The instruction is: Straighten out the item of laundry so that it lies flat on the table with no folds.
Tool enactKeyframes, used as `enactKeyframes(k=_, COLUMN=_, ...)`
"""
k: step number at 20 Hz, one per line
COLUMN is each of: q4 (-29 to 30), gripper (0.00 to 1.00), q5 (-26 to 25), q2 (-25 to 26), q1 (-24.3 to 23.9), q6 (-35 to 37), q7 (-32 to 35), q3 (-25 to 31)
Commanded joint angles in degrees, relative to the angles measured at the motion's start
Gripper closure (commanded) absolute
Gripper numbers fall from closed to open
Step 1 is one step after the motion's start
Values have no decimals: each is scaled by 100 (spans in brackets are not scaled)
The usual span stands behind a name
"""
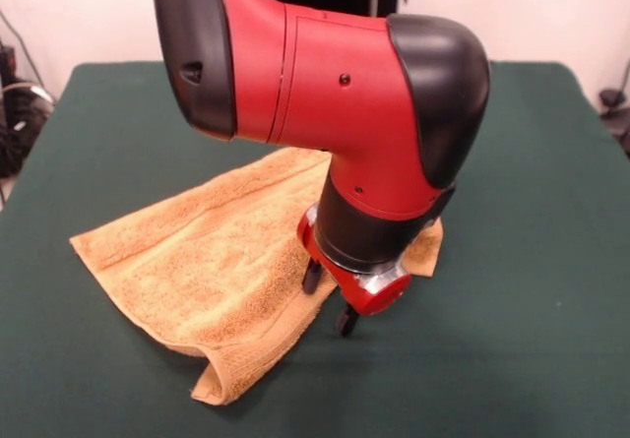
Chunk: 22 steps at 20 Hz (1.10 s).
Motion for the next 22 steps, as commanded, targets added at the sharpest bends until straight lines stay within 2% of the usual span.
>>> enactKeyframes(k=1, q4=124, gripper=0, q5=-313, q2=794, q1=319, q6=-1168, q7=-56, q3=207)
enactKeyframes(k=5, q4=263, gripper=0, q5=-387, q2=545, q1=396, q6=-1327, q7=-98, q3=88)
enactKeyframes(k=9, q4=494, gripper=0, q5=-210, q2=230, q1=380, q6=-1195, q7=-357, q3=124)
enactKeyframes(k=12, q4=690, gripper=0, q5=-58, q2=115, q1=271, q6=-1702, q7=-363, q3=309)
enactKeyframes(k=22, q4=582, gripper=0, q5=22, q2=-232, q1=435, q6=-261, q7=-501, q3=70)
